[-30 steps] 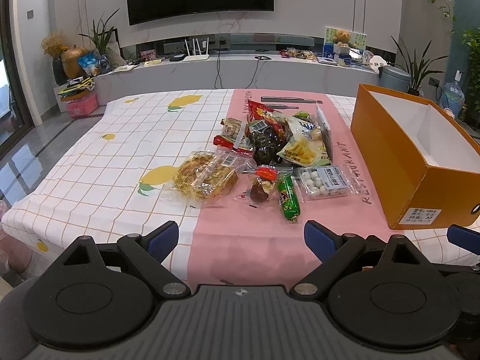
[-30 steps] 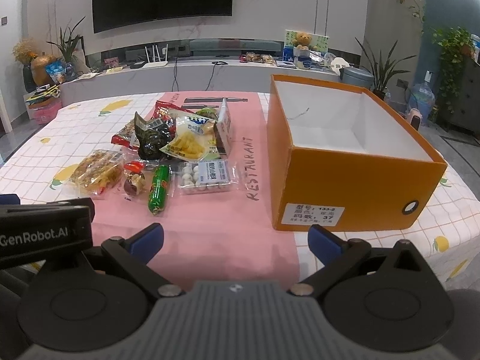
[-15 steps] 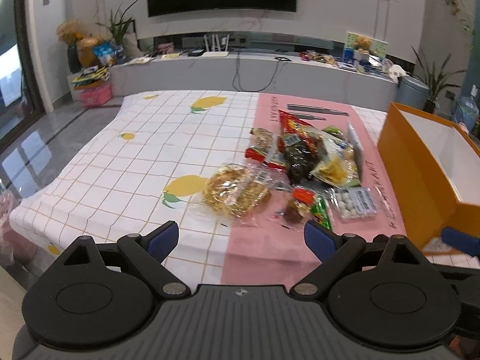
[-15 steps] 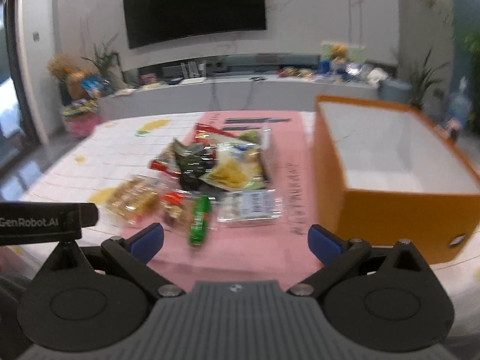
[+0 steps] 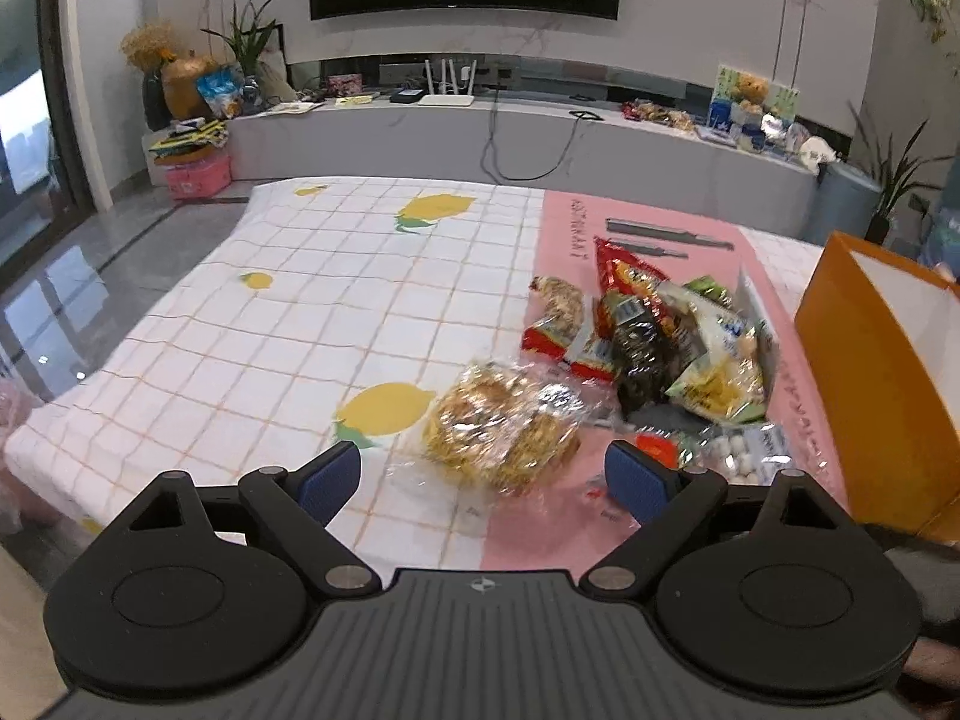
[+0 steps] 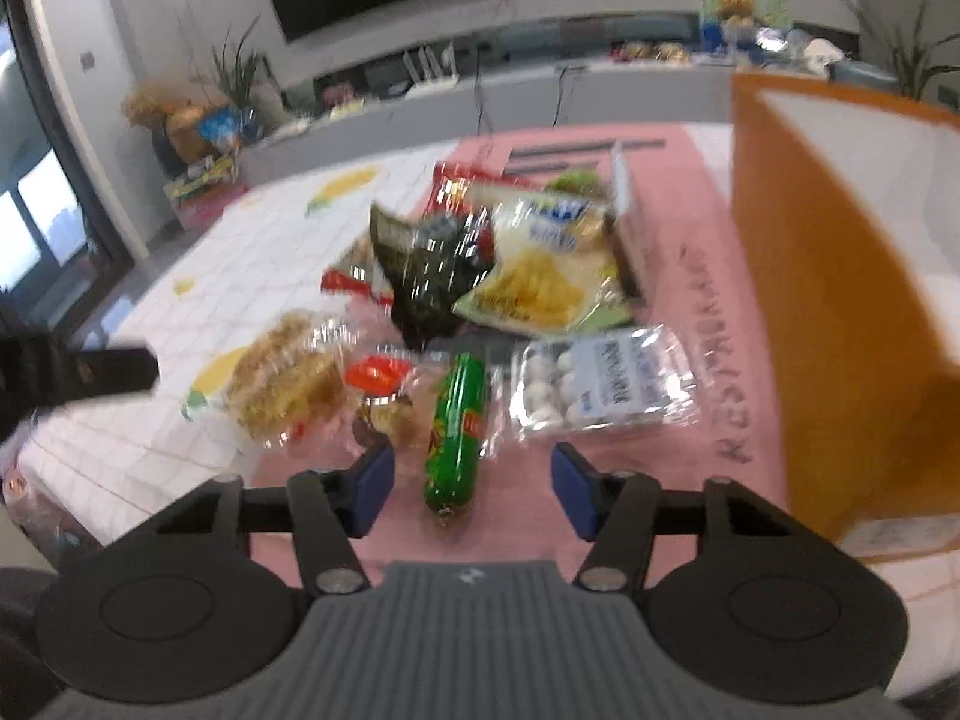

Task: Organize snacks
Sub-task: 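Move the right gripper to the green sausage stick and close on it, then lift the green sausage stick off the placemat with the right gripper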

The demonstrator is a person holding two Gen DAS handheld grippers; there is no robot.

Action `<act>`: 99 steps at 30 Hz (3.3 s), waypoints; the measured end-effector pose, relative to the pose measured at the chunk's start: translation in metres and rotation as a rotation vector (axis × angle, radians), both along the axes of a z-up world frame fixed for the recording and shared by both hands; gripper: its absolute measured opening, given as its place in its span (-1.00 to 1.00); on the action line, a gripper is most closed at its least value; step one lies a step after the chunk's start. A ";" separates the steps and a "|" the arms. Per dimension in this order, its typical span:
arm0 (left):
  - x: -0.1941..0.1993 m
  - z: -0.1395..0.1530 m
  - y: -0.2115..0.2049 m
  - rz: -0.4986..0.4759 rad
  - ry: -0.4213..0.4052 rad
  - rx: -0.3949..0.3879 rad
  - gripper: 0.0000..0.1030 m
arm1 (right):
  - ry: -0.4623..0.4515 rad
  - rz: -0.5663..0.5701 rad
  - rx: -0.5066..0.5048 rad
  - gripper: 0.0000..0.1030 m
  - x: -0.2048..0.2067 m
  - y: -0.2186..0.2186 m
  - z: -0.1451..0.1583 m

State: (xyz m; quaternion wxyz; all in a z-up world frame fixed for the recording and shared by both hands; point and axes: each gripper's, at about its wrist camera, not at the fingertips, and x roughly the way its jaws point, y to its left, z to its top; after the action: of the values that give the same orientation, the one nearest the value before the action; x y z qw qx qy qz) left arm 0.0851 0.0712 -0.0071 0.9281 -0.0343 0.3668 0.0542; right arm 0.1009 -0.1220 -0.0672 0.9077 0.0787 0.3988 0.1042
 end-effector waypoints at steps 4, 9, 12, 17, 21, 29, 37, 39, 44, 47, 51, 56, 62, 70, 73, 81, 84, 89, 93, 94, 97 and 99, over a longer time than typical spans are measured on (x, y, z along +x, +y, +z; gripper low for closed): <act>-0.002 -0.005 0.000 -0.012 0.006 -0.032 1.00 | 0.016 0.019 -0.085 -0.14 0.014 0.013 -0.016; -0.003 -0.010 0.001 -0.007 0.020 -0.017 1.00 | -0.028 0.044 -0.176 -0.24 0.018 0.026 -0.020; -0.004 -0.012 0.004 0.005 0.031 -0.016 1.00 | -0.051 0.053 -0.189 -0.55 0.013 0.028 -0.021; -0.008 -0.012 0.008 0.017 0.027 -0.016 1.00 | -0.040 0.070 -0.194 -0.60 0.002 0.024 -0.018; -0.008 -0.013 0.010 0.023 0.033 -0.014 1.00 | -0.001 0.068 -0.173 -0.60 -0.010 0.013 -0.014; -0.007 -0.015 0.009 0.013 0.032 -0.020 1.00 | -0.030 0.044 -0.148 -0.49 -0.004 0.007 -0.019; -0.008 -0.015 0.009 0.007 0.037 -0.034 1.00 | -0.076 0.032 -0.175 -0.20 -0.004 0.016 -0.023; -0.008 -0.015 0.009 0.007 0.038 -0.020 1.00 | -0.050 0.012 -0.189 -0.20 -0.006 0.015 -0.021; -0.007 -0.017 0.008 0.015 0.052 0.001 1.00 | 0.025 -0.037 -0.102 -0.02 -0.010 0.000 -0.014; -0.007 -0.018 0.005 0.023 0.051 0.024 1.00 | 0.045 -0.037 -0.087 0.30 -0.010 0.000 -0.015; -0.007 -0.020 0.002 0.015 0.057 0.038 1.00 | 0.008 -0.007 -0.155 0.40 -0.005 0.014 -0.020; -0.006 -0.023 0.000 0.013 0.071 0.046 1.00 | -0.085 0.000 -0.209 0.40 -0.002 0.024 -0.029; -0.006 -0.025 -0.001 0.013 0.076 0.053 1.00 | -0.127 -0.016 -0.228 -0.49 -0.003 0.021 -0.027; -0.006 -0.025 0.000 0.012 0.075 0.050 1.00 | -0.121 -0.043 -0.024 -0.58 -0.008 -0.014 -0.010; -0.006 -0.023 0.002 0.014 0.070 0.041 1.00 | -0.124 -0.066 0.046 -0.58 -0.011 -0.028 0.003; -0.006 -0.023 0.002 0.014 0.075 0.039 1.00 | 0.023 -0.092 0.283 -0.58 -0.001 -0.054 -0.001; -0.006 -0.024 0.000 0.011 0.077 0.049 1.00 | 0.122 -0.090 0.348 -0.57 0.005 -0.053 -0.014; -0.006 -0.025 0.000 0.011 0.080 0.053 1.00 | 0.170 -0.103 0.373 -0.57 0.010 -0.047 -0.027; -0.006 -0.025 0.000 0.012 0.083 0.053 1.00 | 0.099 -0.043 0.191 -0.57 0.007 -0.021 -0.018; -0.006 -0.025 -0.001 0.013 0.083 0.053 1.00 | 0.080 -0.029 0.147 -0.57 0.006 -0.013 -0.018; -0.006 -0.025 0.000 0.017 0.085 0.051 1.00 | 0.040 0.015 0.095 -0.57 0.001 0.005 -0.018; -0.007 -0.024 0.001 0.018 0.082 0.045 1.00 | 0.046 0.023 0.166 -0.57 0.002 0.005 -0.022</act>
State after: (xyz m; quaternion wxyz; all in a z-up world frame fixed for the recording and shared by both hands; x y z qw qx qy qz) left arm 0.0783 0.0724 -0.0313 0.9123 -0.0146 0.4028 0.0722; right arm 0.1031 -0.1167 -0.0894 0.8874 0.1518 0.4102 0.1453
